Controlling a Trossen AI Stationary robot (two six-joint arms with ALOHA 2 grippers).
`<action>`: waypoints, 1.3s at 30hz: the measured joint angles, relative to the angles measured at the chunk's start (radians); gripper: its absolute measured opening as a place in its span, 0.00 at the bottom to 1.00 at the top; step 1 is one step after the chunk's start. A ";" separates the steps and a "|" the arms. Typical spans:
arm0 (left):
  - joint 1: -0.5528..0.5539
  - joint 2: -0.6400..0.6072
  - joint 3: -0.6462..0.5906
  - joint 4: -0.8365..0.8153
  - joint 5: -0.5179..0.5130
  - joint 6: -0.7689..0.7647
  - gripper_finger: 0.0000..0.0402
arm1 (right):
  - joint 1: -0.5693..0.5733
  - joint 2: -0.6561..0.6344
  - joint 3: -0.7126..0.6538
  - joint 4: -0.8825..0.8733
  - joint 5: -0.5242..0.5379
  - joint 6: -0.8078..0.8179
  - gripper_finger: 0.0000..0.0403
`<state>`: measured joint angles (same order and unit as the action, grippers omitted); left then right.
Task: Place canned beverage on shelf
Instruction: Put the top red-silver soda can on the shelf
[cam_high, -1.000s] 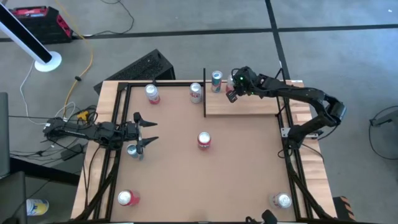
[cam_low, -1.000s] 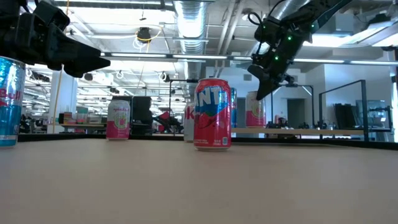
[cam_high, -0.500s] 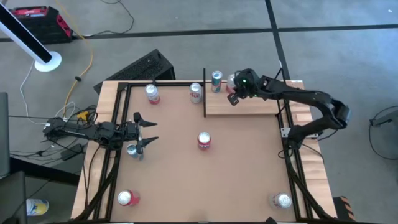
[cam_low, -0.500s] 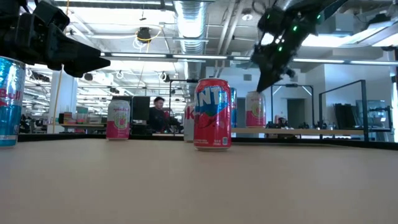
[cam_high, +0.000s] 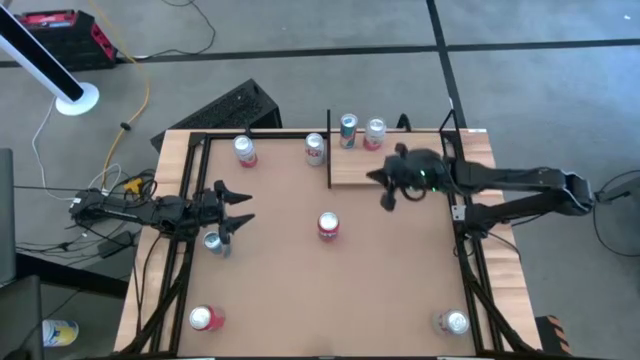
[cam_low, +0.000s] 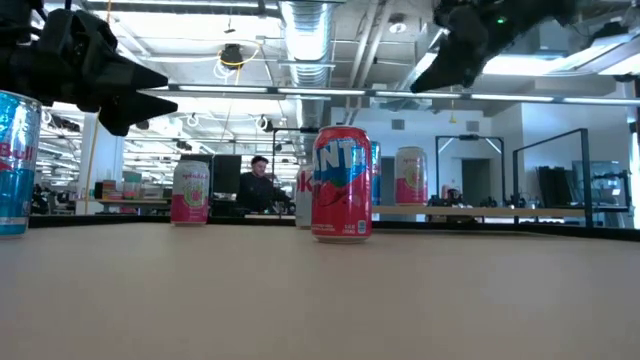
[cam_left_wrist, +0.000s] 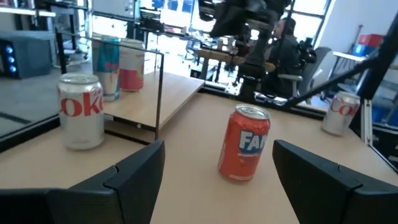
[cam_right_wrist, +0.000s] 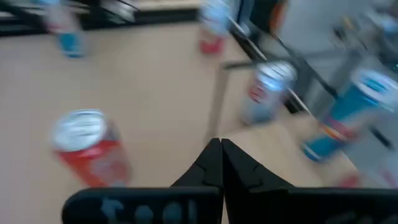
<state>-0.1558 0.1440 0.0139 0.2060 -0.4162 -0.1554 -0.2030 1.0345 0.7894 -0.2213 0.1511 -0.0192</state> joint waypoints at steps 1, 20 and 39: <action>0.000 0.000 0.000 0.000 -0.005 -0.014 0.71 | 0.018 -0.019 -0.043 0.064 -0.016 -0.020 0.05; -0.008 0.019 0.000 0.112 -0.147 -0.416 0.71 | 0.196 -0.418 -0.441 0.517 -0.044 -0.409 0.05; 0.015 0.776 0.148 0.741 -0.279 -0.136 0.71 | 0.131 -0.530 -0.441 0.447 -0.043 -0.674 0.05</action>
<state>-0.1407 0.9195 0.1621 0.9472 -0.6954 -0.2915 -0.0724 0.5045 0.3485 0.2252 0.1077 -0.6931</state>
